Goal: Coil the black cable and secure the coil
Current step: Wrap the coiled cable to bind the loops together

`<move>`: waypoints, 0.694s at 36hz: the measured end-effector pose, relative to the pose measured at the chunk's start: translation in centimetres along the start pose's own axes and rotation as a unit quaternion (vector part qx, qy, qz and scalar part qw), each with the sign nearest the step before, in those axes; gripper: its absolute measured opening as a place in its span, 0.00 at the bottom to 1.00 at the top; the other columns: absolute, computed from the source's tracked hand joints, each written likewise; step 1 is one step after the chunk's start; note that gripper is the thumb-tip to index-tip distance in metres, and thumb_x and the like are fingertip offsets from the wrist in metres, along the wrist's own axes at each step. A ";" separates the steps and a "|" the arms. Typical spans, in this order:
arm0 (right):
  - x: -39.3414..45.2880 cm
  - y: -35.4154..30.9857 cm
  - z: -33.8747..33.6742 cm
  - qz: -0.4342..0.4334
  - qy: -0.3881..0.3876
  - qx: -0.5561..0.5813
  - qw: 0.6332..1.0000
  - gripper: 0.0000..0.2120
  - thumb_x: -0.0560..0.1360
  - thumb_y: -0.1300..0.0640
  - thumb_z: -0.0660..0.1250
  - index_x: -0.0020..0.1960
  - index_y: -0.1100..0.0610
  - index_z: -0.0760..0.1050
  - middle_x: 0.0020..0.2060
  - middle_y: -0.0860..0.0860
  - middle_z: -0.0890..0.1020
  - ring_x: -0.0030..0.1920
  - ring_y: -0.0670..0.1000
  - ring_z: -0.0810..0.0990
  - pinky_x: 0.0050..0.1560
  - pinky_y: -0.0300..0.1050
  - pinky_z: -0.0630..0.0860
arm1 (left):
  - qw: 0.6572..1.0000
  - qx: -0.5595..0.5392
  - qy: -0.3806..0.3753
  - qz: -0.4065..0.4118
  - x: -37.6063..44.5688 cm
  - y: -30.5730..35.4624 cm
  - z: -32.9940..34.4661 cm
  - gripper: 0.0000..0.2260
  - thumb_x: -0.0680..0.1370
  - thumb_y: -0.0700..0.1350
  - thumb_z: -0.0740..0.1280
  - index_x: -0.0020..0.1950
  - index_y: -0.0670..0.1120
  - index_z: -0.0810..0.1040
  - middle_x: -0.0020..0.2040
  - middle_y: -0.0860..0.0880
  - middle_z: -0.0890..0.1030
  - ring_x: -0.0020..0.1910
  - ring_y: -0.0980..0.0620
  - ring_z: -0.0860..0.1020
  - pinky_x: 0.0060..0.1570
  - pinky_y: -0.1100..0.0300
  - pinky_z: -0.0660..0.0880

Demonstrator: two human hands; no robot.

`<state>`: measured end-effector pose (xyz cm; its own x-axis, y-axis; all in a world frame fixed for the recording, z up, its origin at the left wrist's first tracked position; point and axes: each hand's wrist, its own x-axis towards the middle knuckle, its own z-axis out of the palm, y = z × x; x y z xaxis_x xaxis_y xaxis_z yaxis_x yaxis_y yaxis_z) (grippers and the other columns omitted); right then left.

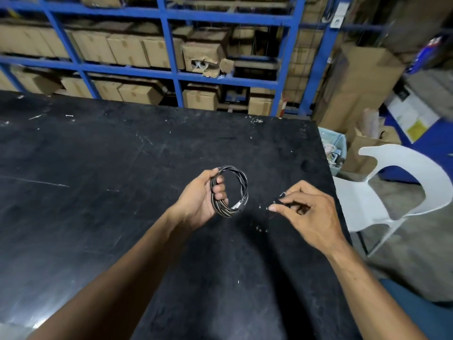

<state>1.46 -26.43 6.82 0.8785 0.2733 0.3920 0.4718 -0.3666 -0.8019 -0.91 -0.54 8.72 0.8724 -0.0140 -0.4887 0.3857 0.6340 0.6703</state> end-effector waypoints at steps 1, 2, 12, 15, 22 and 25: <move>0.0 -0.8 -0.3 0.001 -0.003 0.032 0.999 0.09 0.68 0.49 0.82 0.39 0.52 0.86 0.41 0.47 0.83 0.28 0.46 0.80 0.32 0.35 0.75 | 1.000 0.008 -0.004 0.007 -0.2 0.1 0.4 0.17 0.86 0.50 0.59 0.38 0.47 0.70 0.28 0.52 0.66 0.24 0.55 0.66 0.41 0.55 0.68; -0.1 -1.6 -0.5 0.005 -0.002 0.069 0.998 0.08 0.68 0.50 0.82 0.39 0.53 0.86 0.40 0.48 0.84 0.28 0.48 0.83 0.32 0.39 0.77 | 1.000 0.018 -0.006 0.016 -0.4 0.1 0.7 0.17 0.86 0.50 0.59 0.39 0.47 0.70 0.28 0.52 0.66 0.24 0.55 0.66 0.41 0.55 0.68; -0.4 -6.6 0.0 0.043 -0.019 0.347 0.937 0.05 0.76 0.71 0.73 0.51 0.70 0.80 0.43 0.57 0.87 0.51 0.62 0.91 0.52 0.41 0.84 | 0.977 0.153 -0.013 0.146 -2.7 -0.3 4.7 0.17 0.87 0.46 0.57 0.40 0.45 0.73 0.29 0.50 0.69 0.28 0.53 0.67 0.38 0.57 0.67; -0.2 -6.9 0.7 0.043 0.009 0.346 0.937 0.05 0.77 0.74 0.71 0.52 0.68 0.82 0.46 0.57 0.88 0.51 0.62 0.91 0.52 0.42 0.84 | 0.957 0.214 -0.011 0.197 -3.1 -0.5 5.5 0.17 0.85 0.47 0.58 0.38 0.47 0.74 0.29 0.52 0.71 0.29 0.54 0.69 0.37 0.56 0.67; 0.2 -6.9 1.7 0.053 0.052 0.242 0.967 0.11 0.76 0.70 0.75 0.49 0.55 0.87 0.45 0.51 0.90 0.47 0.50 0.91 0.49 0.36 0.82 | 0.915 0.313 0.001 0.256 -4.2 -0.5 6.8 0.14 0.79 0.54 0.58 0.37 0.50 0.74 0.31 0.56 0.74 0.30 0.58 0.73 0.37 0.62 0.73; 0.3 -6.9 2.0 0.066 0.081 0.207 0.973 0.10 0.77 0.68 0.75 0.49 0.53 0.87 0.45 0.48 0.90 0.47 0.47 0.90 0.49 0.35 0.82 | 0.893 0.356 0.015 0.276 -4.8 -0.5 7.1 0.14 0.80 0.55 0.57 0.38 0.50 0.73 0.33 0.55 0.72 0.33 0.54 0.70 0.41 0.56 0.71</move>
<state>-1.72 -22.08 11.56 0.9456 0.0918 0.3120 0.3124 0.0103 -0.9499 -3.16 -6.31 14.66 0.9843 0.1755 0.0178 0.0023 -0.1138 0.9935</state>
